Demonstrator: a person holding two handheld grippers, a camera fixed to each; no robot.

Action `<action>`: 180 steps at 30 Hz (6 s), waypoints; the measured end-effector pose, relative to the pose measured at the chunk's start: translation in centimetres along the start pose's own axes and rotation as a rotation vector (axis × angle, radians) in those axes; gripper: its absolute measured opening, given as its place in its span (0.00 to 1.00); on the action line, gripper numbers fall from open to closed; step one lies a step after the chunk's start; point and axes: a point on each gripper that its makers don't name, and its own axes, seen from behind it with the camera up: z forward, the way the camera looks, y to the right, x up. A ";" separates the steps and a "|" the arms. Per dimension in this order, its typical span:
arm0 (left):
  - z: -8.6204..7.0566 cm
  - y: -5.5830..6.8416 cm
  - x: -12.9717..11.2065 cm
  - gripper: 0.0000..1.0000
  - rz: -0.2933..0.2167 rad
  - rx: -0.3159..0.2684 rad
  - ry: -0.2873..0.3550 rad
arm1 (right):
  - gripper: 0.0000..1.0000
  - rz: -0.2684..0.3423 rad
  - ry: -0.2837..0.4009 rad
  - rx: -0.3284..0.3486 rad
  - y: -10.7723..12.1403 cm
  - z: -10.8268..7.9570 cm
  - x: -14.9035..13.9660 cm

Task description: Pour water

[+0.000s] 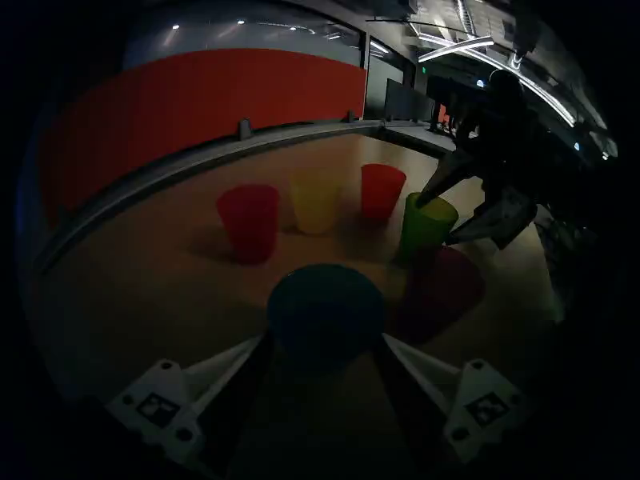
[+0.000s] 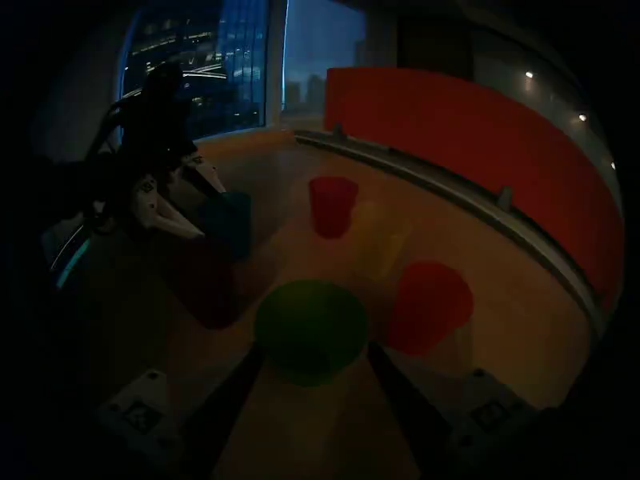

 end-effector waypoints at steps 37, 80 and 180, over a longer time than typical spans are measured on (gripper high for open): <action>1.1 0.6 1.5 0.86 0.025 -0.023 0.008 | 1.00 -0.021 0.017 0.011 0.3 1.4 1.2; -8.9 1.5 12.8 0.86 0.059 0.126 0.310 | 1.00 -0.038 0.339 -0.052 -1.3 -8.1 12.9; -14.6 4.9 26.9 0.86 0.614 0.365 0.510 | 1.00 -0.046 0.500 0.083 -5.4 -7.0 16.9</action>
